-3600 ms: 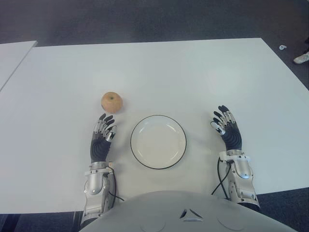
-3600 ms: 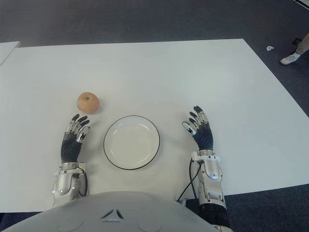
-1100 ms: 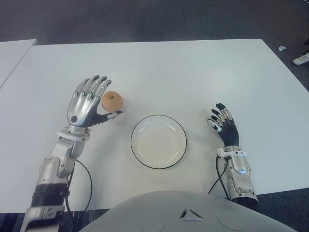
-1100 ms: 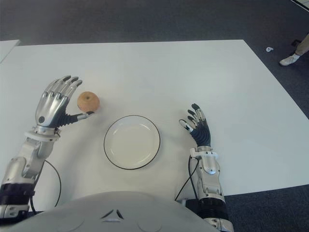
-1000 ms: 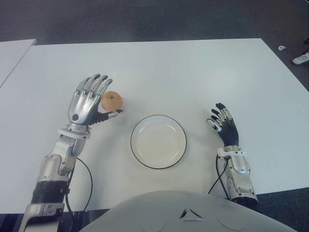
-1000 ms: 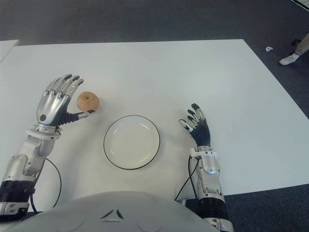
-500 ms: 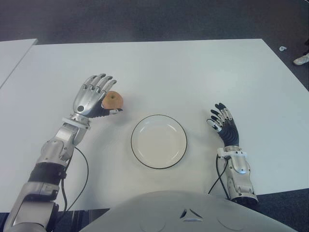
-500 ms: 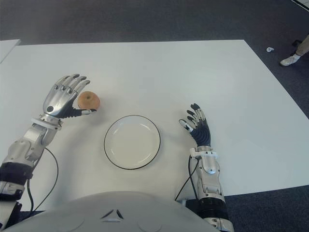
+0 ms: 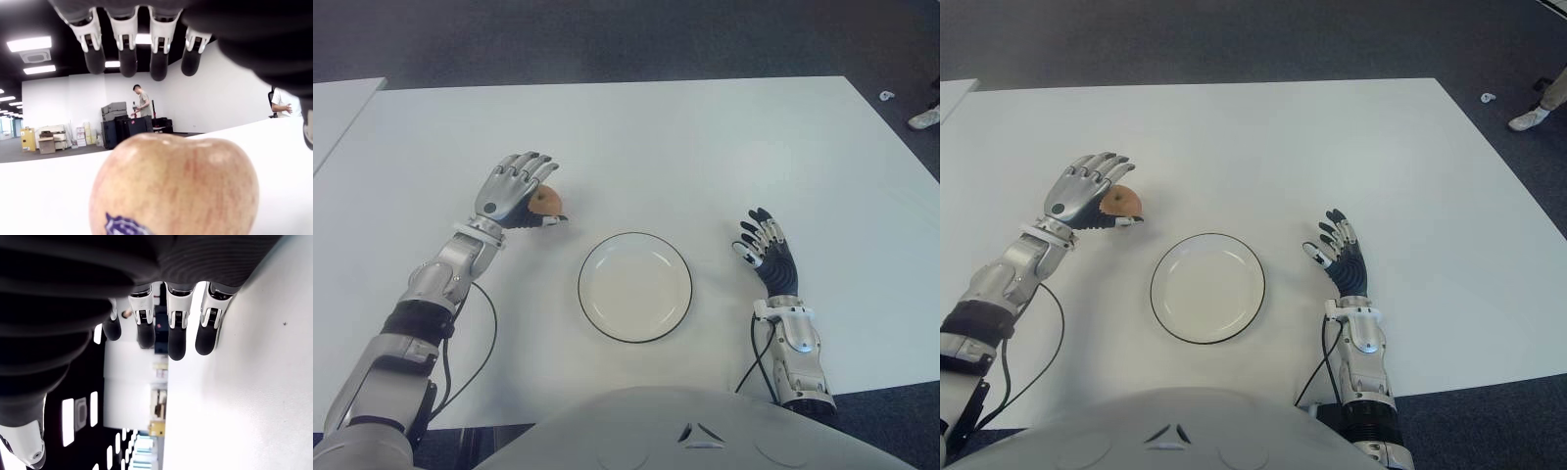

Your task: Put the apples into the plate.

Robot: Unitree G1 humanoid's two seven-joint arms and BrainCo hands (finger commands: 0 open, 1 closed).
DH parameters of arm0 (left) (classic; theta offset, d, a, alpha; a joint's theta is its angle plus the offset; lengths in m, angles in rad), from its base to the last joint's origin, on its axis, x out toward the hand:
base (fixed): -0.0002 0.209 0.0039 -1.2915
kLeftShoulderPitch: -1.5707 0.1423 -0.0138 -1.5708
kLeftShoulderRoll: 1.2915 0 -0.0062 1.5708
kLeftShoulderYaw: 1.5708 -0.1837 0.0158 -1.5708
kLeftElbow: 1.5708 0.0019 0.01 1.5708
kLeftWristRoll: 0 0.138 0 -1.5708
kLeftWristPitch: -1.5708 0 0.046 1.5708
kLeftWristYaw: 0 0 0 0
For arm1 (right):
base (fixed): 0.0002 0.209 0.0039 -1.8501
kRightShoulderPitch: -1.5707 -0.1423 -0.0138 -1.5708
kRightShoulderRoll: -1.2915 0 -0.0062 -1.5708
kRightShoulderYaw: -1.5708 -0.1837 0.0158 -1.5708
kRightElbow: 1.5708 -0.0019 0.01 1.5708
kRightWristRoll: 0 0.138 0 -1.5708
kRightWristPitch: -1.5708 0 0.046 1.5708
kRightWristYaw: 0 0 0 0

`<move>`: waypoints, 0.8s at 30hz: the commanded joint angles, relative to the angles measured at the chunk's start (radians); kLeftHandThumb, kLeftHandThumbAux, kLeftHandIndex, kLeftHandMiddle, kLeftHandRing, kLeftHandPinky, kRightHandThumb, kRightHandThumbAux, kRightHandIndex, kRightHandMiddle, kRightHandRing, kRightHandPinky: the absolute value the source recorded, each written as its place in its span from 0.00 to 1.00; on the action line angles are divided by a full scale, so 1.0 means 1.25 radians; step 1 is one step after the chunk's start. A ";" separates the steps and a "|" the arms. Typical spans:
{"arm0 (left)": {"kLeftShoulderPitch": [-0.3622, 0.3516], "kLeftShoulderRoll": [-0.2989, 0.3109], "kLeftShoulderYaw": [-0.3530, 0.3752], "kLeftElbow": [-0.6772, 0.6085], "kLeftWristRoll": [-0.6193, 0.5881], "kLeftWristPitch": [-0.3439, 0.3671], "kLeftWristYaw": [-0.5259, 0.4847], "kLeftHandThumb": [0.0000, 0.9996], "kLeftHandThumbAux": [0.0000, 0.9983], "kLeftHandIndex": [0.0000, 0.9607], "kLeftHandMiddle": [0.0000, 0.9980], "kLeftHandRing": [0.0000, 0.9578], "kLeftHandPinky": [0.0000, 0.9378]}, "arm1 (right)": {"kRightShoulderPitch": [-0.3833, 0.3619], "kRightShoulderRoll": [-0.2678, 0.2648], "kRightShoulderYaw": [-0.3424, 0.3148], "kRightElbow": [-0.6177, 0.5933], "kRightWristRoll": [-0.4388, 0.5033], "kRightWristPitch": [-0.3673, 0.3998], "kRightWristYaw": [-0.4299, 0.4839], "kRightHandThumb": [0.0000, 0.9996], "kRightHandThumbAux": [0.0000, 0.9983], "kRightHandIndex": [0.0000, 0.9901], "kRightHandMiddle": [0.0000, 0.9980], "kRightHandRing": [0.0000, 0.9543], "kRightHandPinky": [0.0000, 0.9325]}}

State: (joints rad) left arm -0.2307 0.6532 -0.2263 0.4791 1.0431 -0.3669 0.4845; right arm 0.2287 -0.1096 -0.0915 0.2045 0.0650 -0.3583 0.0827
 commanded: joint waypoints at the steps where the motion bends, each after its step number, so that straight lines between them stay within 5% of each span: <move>1: -0.021 0.015 -0.032 0.041 -0.025 -0.007 -0.036 0.34 0.36 0.16 0.14 0.14 0.18 | 0.075 0.016 0.009 0.065 0.008 0.071 0.014 0.25 0.65 0.02 0.12 0.17 0.19; 11: -0.045 0.010 -0.059 0.096 -0.087 -0.010 -0.091 0.33 0.37 0.16 0.14 0.13 0.15 | 0.079 0.015 0.000 0.071 0.019 0.054 0.023 0.26 0.64 0.04 0.13 0.18 0.21; 24: -0.093 0.005 -0.105 0.201 -0.104 -0.015 -0.067 0.34 0.37 0.17 0.14 0.13 0.16 | 0.080 0.019 -0.005 0.075 0.022 0.042 0.029 0.26 0.62 0.05 0.15 0.19 0.21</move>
State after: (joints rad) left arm -0.3309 0.6639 -0.3345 0.6970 0.9211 -0.3828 0.3947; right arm 0.2429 -0.1047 -0.1039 0.2059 0.0870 -0.3808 0.1115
